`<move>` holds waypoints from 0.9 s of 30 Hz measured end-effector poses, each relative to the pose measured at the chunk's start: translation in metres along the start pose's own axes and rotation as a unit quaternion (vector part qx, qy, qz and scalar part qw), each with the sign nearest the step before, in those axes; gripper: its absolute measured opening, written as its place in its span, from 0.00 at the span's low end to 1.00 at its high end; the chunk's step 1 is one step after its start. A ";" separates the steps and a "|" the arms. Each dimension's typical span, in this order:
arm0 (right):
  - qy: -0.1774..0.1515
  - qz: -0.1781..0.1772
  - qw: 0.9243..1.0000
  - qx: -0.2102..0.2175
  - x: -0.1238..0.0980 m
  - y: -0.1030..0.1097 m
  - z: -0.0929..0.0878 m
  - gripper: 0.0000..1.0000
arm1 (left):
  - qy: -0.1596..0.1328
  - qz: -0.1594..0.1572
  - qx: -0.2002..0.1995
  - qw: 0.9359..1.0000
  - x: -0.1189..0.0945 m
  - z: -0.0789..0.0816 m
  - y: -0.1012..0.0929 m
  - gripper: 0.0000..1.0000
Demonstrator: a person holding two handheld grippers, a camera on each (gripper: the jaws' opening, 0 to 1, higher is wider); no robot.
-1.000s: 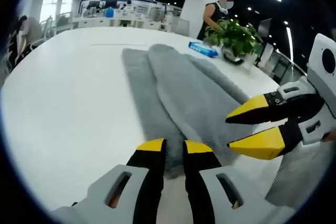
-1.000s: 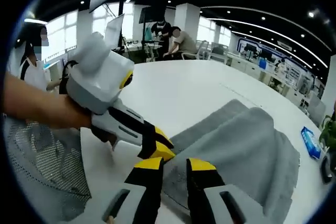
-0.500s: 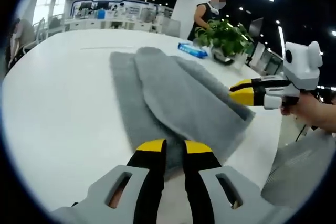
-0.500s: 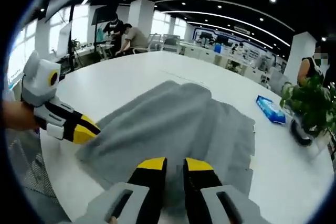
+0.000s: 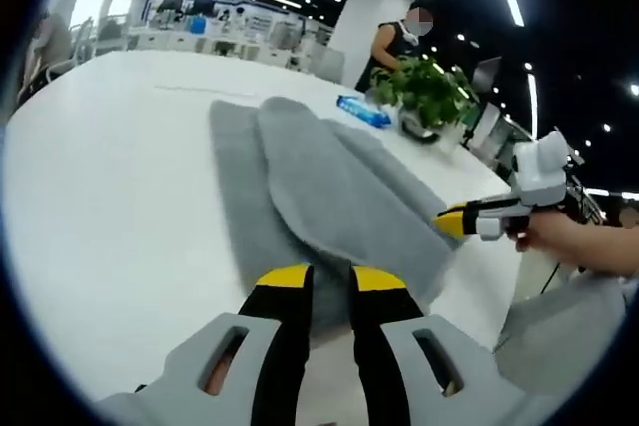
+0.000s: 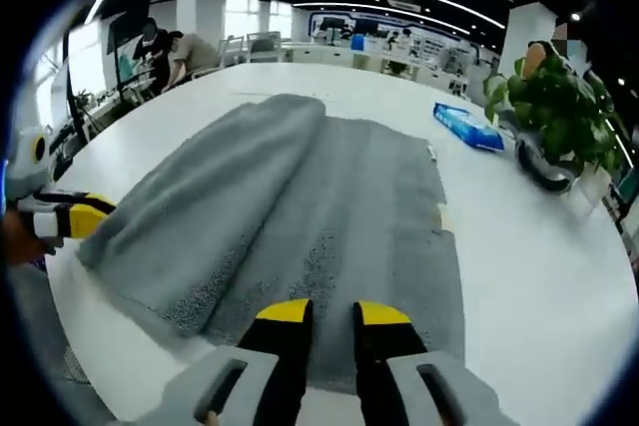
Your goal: Open the folded towel by lifting each exposed corner and separating the folded layers until the towel lies flat within the target outline without major curled edges
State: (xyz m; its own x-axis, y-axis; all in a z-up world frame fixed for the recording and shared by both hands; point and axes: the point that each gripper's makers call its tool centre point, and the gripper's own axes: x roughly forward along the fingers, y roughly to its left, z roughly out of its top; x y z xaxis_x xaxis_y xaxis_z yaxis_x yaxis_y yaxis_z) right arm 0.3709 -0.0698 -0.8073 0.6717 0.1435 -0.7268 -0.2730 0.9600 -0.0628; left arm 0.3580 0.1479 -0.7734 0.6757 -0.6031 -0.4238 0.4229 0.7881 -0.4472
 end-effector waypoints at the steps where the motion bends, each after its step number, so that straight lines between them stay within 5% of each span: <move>1: -0.003 -0.001 1.000 -0.001 -0.001 0.000 0.001 0.16 | -0.005 0.000 -0.005 1.000 -0.001 0.002 0.001 0.14; 8: -0.009 0.003 0.999 0.037 0.001 0.000 0.000 0.15 | -0.020 0.012 -0.054 0.998 -0.004 0.005 0.011 0.14; 18: -0.010 0.001 0.999 0.038 0.000 0.001 0.001 0.15 | 0.036 0.004 -0.011 0.999 0.008 -0.021 0.001 0.22; 20: -0.011 0.000 0.999 0.036 0.000 0.001 0.001 0.15 | 0.027 0.004 -0.006 1.000 0.008 -0.019 0.001 0.21; 27: -0.016 0.005 1.000 0.022 0.002 0.004 0.001 0.11 | 0.059 -0.024 -0.073 0.995 0.008 -0.031 -0.011 0.03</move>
State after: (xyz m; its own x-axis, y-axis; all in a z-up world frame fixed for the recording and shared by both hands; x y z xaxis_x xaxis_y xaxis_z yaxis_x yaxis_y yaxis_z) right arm 0.3719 -0.0653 -0.8081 0.6908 0.1610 -0.7049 -0.2505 0.9678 -0.0245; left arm 0.3402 0.1301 -0.7964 0.5774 -0.6565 -0.4854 0.3541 0.7370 -0.5756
